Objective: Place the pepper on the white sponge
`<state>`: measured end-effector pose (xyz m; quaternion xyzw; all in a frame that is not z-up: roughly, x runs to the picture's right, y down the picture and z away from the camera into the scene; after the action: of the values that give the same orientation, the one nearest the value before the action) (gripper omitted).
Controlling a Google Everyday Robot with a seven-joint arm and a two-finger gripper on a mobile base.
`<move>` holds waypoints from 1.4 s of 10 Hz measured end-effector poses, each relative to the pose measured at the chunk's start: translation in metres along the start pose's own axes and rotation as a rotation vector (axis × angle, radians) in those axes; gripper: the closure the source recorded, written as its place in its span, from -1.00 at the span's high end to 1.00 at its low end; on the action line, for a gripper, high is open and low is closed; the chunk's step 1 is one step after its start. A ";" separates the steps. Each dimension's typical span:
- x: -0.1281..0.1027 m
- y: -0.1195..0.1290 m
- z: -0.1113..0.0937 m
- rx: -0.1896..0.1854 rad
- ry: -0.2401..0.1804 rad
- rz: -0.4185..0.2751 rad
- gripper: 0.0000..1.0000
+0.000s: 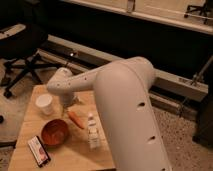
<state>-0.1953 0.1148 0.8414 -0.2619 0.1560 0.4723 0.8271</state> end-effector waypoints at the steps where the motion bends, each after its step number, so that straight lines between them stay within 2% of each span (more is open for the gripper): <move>1: -0.001 0.000 0.013 -0.015 0.028 -0.007 0.60; 4: -0.002 0.006 0.044 -0.033 0.099 -0.031 0.60; 5: -0.003 0.010 0.049 -0.038 0.110 -0.035 0.58; 7: -0.002 0.010 0.057 -0.037 0.131 -0.032 0.31; 8: -0.002 0.011 0.062 -0.037 0.144 -0.027 0.05; 11: -0.004 0.010 0.068 -0.038 0.163 0.001 -0.54; 12: -0.003 0.010 0.068 -0.042 0.168 0.011 -0.75; 14: 0.003 0.005 0.062 -0.070 0.171 0.044 -0.99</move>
<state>-0.1971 0.1550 0.8885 -0.3262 0.2151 0.4716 0.7905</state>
